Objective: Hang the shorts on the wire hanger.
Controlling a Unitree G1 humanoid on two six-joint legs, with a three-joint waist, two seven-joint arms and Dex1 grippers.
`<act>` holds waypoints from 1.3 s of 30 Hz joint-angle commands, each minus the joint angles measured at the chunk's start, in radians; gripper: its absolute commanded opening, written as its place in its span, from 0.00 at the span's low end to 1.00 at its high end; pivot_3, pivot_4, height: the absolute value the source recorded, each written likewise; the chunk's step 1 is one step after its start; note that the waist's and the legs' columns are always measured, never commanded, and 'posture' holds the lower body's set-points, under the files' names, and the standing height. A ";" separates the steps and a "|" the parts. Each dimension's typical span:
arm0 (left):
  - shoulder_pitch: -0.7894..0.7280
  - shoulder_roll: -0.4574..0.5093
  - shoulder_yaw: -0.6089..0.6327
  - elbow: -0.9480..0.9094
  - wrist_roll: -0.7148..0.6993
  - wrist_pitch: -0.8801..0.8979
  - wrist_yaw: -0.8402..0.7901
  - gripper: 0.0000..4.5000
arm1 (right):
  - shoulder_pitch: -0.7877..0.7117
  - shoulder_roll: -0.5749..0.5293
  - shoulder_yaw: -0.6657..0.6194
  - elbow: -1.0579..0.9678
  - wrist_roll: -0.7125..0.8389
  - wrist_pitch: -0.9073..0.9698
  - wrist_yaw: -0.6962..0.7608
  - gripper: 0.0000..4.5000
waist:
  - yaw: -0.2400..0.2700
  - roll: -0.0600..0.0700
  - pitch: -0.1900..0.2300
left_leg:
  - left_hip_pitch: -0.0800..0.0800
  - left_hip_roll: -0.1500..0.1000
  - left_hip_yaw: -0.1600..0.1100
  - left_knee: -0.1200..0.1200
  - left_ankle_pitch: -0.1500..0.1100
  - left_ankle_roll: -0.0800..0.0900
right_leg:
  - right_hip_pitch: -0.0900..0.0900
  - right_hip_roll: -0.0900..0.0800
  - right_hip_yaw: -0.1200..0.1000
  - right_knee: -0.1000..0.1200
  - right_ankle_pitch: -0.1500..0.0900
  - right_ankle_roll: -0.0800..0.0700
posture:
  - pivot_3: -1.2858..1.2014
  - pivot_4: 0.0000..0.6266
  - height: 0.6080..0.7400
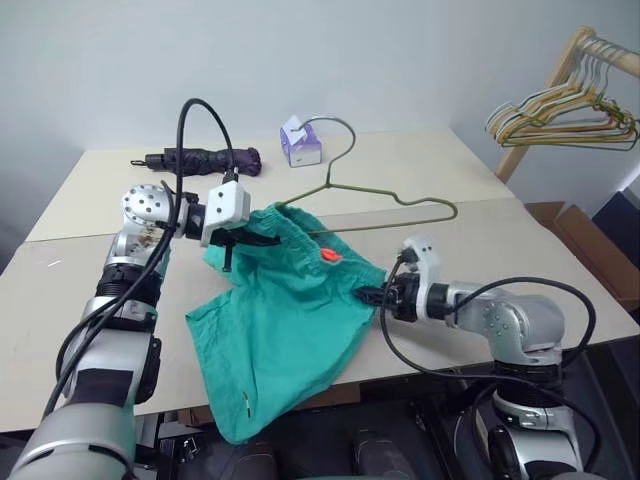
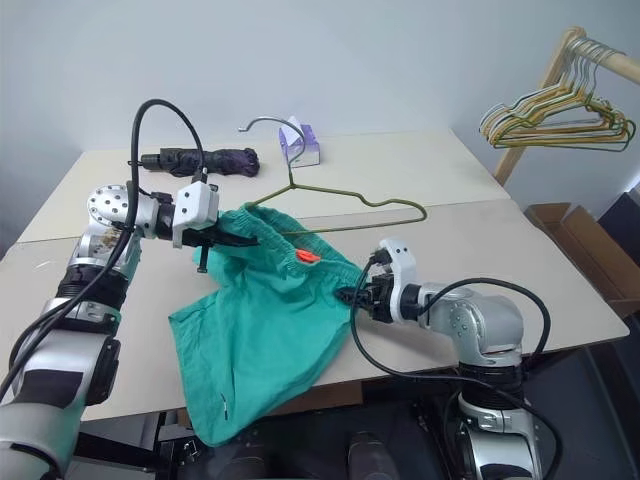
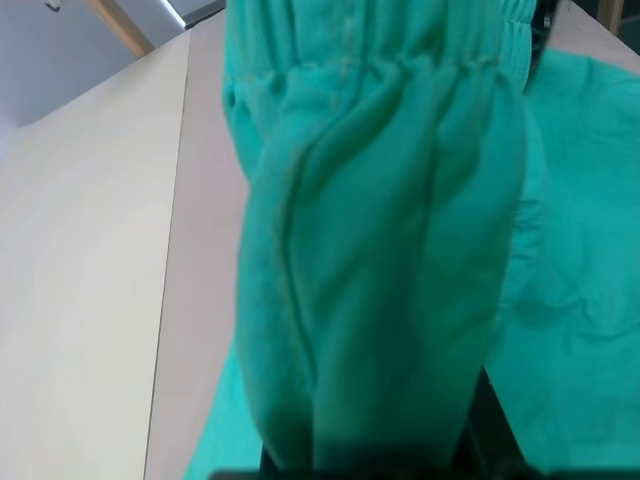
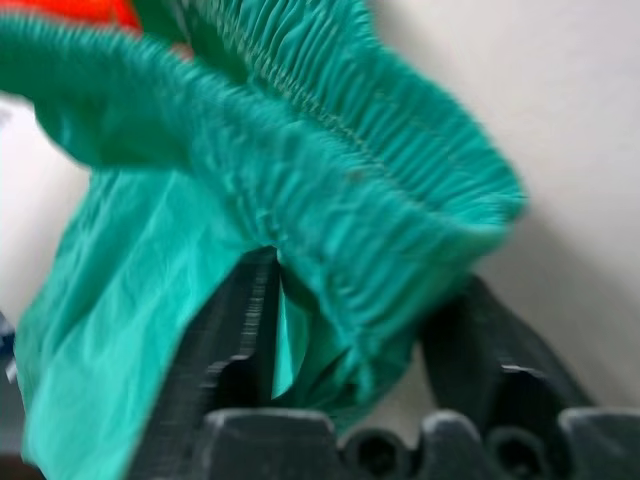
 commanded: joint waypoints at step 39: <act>-0.006 0.063 -0.092 0.084 0.124 0.015 0.123 0.00 | 0.023 -0.552 0.206 -0.170 -0.082 -0.562 0.238 0.13 | -0.005 0.000 0.000 | 0.000 0.000 0.000 0.000 0.000 0.001 | 0.000 0.000 0.000 -0.001 0.000 0.001 | 0.48 0.01 1.00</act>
